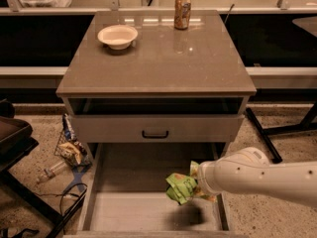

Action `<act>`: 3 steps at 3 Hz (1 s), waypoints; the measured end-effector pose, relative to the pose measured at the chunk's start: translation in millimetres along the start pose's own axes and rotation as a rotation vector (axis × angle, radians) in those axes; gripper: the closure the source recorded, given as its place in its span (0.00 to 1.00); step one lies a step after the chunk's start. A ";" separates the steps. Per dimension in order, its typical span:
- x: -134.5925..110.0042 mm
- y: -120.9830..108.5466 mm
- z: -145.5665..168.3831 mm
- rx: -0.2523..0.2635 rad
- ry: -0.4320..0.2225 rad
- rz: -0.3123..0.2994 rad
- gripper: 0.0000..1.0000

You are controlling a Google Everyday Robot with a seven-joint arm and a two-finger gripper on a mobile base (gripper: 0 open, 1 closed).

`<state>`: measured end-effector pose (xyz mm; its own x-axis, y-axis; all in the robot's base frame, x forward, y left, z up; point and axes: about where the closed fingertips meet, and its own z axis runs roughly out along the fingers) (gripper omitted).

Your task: Place green rice chip bag into middle drawer

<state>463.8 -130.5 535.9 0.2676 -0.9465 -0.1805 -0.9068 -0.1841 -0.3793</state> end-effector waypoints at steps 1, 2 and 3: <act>-20.5 2.7 47.2 -0.076 -0.039 -0.036 1.00; -21.3 6.4 50.9 -0.086 -0.042 -0.035 0.82; -21.5 6.6 50.7 -0.086 -0.042 -0.035 0.59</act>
Offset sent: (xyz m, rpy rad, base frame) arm 0.0069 0.0283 -0.0358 0.0026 0.0623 0.0556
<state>468.6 -97.9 491.2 0.3119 -0.9272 -0.2073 -0.9205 -0.2409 -0.3075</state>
